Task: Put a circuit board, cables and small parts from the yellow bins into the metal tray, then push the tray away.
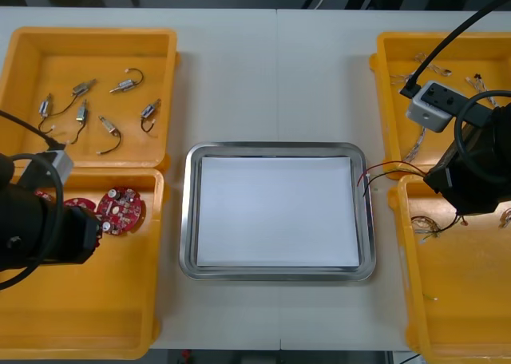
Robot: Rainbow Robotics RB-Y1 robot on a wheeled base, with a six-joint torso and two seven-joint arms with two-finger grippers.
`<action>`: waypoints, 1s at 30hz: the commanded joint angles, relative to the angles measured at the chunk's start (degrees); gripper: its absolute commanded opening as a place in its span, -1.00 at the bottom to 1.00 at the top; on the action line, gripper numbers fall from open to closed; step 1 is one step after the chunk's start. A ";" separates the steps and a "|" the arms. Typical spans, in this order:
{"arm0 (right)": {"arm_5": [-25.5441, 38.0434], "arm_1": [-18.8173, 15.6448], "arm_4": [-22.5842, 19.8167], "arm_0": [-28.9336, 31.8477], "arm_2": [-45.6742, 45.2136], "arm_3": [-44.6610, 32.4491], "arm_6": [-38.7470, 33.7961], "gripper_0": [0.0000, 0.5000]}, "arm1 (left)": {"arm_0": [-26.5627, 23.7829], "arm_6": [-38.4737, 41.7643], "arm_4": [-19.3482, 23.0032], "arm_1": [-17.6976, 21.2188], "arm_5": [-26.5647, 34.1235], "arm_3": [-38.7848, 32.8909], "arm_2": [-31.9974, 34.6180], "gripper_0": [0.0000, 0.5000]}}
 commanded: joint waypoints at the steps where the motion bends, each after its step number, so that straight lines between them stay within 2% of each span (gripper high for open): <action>1: 1.06 -2.33 1.22 -1.75 0.50 -0.78 1.57 -1.00 | -7.99 -0.44 -0.48 1.87 0.53 -0.33 -7.18 -1.00; 7: 1.68 -2.33 2.36 -1.75 0.50 -0.95 2.45 -1.00 | -14.84 -0.44 -2.15 0.47 0.35 2.22 -15.61 -1.00; 11: 2.12 -2.33 2.89 -1.75 0.50 -1.04 2.80 -1.00 | -17.65 -0.44 -3.38 -0.32 -0.79 3.89 -19.66 -1.00; 16: 2.91 -2.33 3.41 -1.75 0.50 -1.13 3.33 -1.00 | -21.61 -0.09 -7.86 -2.87 -1.76 6.00 -27.39 -1.00; 30: 4.05 -2.33 3.77 -1.75 0.50 -1.13 4.03 -1.00 | -28.11 2.98 -14.89 -11.05 -3.25 12.68 -38.20 -1.00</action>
